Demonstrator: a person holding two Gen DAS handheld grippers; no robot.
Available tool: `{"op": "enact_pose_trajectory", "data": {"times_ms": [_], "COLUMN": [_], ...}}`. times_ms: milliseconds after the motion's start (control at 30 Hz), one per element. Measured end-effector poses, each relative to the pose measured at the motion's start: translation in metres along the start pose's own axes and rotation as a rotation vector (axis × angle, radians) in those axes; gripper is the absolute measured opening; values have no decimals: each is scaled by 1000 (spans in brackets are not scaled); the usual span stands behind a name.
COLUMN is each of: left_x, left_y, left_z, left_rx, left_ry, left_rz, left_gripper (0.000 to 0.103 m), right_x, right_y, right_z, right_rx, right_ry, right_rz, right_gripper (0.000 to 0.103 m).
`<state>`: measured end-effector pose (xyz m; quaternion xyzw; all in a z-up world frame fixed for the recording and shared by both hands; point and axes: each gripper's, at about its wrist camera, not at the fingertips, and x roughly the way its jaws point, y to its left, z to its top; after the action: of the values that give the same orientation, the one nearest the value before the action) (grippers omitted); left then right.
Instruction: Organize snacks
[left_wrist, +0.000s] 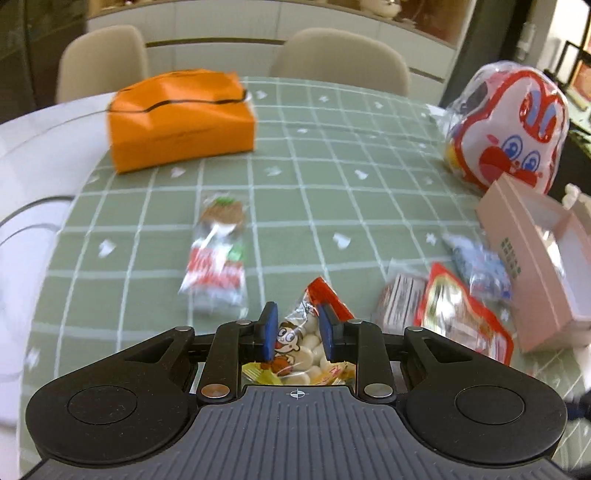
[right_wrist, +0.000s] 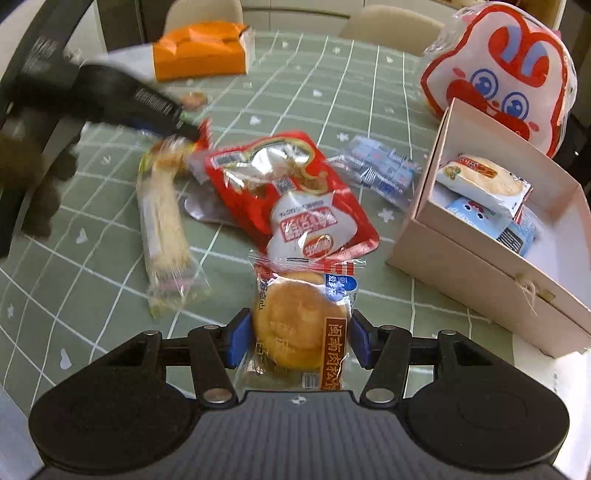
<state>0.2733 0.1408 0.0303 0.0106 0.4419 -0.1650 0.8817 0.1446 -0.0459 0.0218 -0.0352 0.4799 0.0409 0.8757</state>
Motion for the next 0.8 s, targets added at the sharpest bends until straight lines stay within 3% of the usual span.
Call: {"op": "enact_pose_trajectory", "data": {"times_ms": [200, 367, 467, 633, 800], "left_x": [-30, -62, -75, -83, -86], "left_y": [-17, -26, -39, -74, -90], "left_z": [-30, -51, -58, -81, -91], "left_rx": [-80, -340, -429, -456, -455], "left_ry": [28, 25, 6, 2, 68], "left_rz": [139, 199, 214, 283, 307], "left_gripper": [29, 31, 31, 31, 31], "right_x": [8, 3, 1, 2, 1], "right_y": [-18, -36, -46, -56, -58], "right_z": [-7, -18, -29, -47, -57], "right_rx": [-25, -108, -176, -192, -171], "right_ry": [-63, -86, -125, -224, -282], "right_rz": [65, 143, 177, 205, 200], "right_gripper": [56, 63, 72, 80, 82]}}
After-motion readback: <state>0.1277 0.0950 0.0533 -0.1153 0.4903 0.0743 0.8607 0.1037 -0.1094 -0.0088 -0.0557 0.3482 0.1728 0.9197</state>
